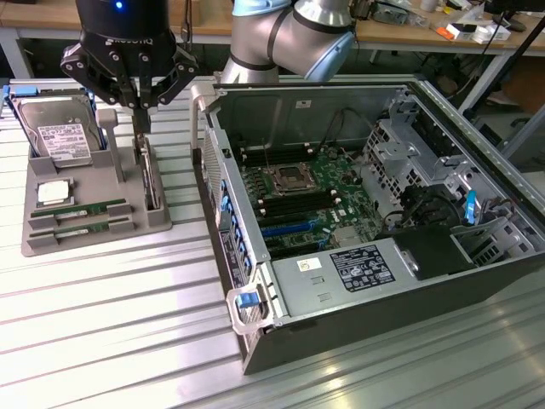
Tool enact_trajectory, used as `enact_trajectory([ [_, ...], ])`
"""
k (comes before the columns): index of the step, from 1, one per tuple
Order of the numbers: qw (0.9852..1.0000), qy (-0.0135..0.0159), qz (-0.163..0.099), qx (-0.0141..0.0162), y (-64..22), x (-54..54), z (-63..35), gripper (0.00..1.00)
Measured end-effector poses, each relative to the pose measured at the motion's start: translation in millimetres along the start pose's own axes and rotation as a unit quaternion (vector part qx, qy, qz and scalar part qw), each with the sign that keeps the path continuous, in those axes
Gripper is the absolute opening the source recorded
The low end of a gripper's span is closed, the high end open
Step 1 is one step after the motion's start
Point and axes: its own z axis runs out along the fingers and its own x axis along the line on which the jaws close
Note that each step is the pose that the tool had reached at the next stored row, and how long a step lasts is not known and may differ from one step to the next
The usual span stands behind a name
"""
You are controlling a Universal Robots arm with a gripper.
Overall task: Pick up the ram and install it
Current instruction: 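Reach for the ram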
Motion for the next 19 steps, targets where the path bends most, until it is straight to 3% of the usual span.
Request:
enact_trajectory([
  [19,1.0000,0.0000,0.000,0.0000,-1.4,18.4,-0.3,0.11],
])
